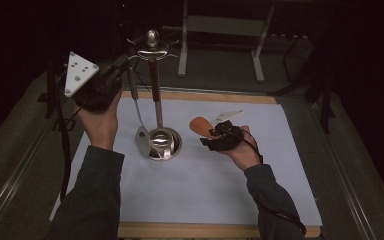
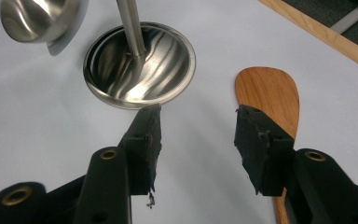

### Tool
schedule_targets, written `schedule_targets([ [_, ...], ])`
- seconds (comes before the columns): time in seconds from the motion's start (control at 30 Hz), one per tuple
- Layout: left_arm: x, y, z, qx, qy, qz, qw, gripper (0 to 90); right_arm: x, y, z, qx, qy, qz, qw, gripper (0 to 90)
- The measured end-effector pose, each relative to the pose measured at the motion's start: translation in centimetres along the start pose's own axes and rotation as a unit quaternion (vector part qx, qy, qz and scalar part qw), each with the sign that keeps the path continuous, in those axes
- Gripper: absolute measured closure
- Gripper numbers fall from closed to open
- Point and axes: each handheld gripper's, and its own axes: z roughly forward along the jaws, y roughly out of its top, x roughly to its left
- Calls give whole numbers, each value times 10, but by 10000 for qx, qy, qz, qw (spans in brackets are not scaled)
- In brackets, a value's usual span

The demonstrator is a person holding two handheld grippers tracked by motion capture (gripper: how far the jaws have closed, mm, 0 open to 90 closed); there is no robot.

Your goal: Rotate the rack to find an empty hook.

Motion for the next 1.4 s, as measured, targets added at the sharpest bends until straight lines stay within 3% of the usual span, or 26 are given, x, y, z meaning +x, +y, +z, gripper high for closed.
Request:
schedule_targets([
  [0.07,0,1,2,50,107,22,9999,900,-1,-1,0,21,-5,6,10000,506],
  [0.57,11,4,22,163,354,-107,9992,900,-6,-7,-1,66,-28,67,10000,506],
  [1.1,21,9,43,399,427,-195,9981,900,-7,-6,-2,69,-24,62,10000,506],
  [1.4,22,9,45,416,406,-202,9981,900,-9,-6,-3,65,-37,60,10000,506],
])
